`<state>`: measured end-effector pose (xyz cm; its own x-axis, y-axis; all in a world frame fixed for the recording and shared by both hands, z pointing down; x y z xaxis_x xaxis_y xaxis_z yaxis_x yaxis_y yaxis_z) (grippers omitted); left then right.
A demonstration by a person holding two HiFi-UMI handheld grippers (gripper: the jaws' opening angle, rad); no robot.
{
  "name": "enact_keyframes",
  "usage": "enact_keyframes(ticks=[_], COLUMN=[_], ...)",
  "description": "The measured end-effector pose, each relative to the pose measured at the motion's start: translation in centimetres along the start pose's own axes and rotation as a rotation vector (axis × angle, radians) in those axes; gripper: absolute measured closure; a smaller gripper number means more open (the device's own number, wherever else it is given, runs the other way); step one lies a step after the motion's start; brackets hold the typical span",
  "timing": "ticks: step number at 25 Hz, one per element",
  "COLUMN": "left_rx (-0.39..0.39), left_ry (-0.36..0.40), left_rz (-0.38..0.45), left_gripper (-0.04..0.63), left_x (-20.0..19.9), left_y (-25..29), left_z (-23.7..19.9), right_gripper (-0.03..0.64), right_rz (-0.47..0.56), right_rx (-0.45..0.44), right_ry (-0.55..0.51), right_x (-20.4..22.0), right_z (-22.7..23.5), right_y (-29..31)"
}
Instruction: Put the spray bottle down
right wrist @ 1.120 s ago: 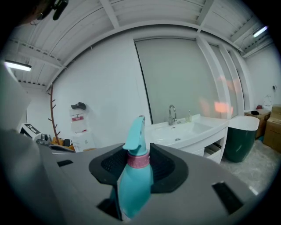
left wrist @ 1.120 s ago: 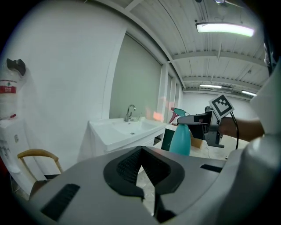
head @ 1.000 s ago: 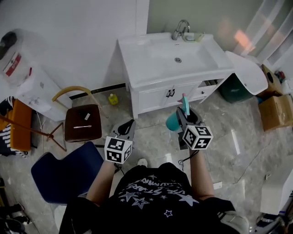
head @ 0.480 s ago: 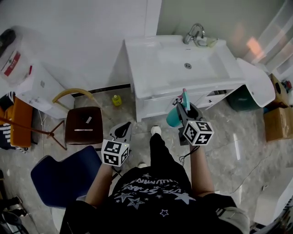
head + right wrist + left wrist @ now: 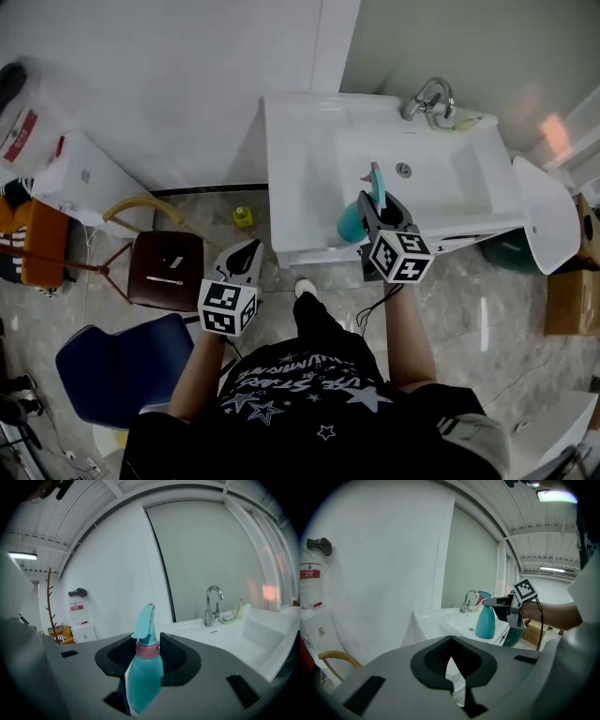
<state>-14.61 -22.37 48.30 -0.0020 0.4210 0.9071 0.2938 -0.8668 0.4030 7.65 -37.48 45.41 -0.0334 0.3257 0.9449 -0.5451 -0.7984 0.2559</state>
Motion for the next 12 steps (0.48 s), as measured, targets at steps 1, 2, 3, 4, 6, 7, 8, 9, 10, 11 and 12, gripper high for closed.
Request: enact_keyframes(ticks=[1, 2, 3, 4, 6, 7, 8, 9, 10, 11, 12], left_rx=[-0.008, -0.018, -0.030, -0.043, -0.065, -0.075, -0.085, -0.095, -0.106, -0.116, -0.126], left_ry=[-0.005, -0.008, -0.010, -0.013, -0.023, -0.027, -0.031, -0.034, -0.037, -0.040, -0.044], left_rz=[-0.001, -0.004, -0.008, -0.013, -0.021, -0.023, -0.024, -0.025, -0.027, -0.028, -0.030], left_gripper=[0.580, 0.580, 0.580, 0.580, 0.580, 0.580, 0.580, 0.580, 0.580, 0.580, 0.580], left_x=[-0.7, -1.2, -1.6, -1.8, -2.4, -2.7, -3.0, -3.2, -3.5, -3.7, -3.9], left_y=[1.1, 2.1, 2.9, 3.6, 4.9, 5.5, 6.1, 6.7, 7.3, 7.7, 8.2], left_z=[-0.3, -0.6, -1.0, -1.3, -1.8, -2.0, -2.3, -2.6, -2.9, -3.3, -3.6], right_gripper=[0.456, 0.456, 0.456, 0.456, 0.456, 0.456, 0.456, 0.456, 0.456, 0.456, 0.456], right_rz=[0.003, 0.007, 0.008, 0.007, 0.003, 0.002, 0.001, 0.000, -0.001, -0.002, -0.003], right_rx=[-0.008, -0.016, -0.025, -0.037, -0.057, -0.066, -0.074, -0.084, -0.094, -0.103, -0.112], right_ry=[0.001, -0.001, -0.005, -0.008, -0.013, -0.015, -0.017, -0.017, -0.016, -0.017, -0.018], right_x=[-0.7, -1.2, -1.7, -2.1, -2.6, -2.8, -3.0, -3.2, -3.4, -3.5, -3.6], right_z=[0.7, 1.3, 1.8, 2.1, 2.5, 2.8, 3.0, 3.2, 3.3, 3.3, 3.3], right_y=[1.6, 3.2, 4.7, 6.2, 9.0, 10.3, 11.5, 12.7, 13.9, 15.0, 16.0])
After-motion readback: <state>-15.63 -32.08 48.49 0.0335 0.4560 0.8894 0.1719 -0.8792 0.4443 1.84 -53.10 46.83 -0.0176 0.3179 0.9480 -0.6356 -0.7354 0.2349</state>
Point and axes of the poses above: the fingertips, and each gripper's own axes: y forward along the fingers, z to its right, x out of its underside, the point moved 2 cm from there along -y, backward along the fingers, and after that the axes turned 1 degree about x, right-handed, at the moved point
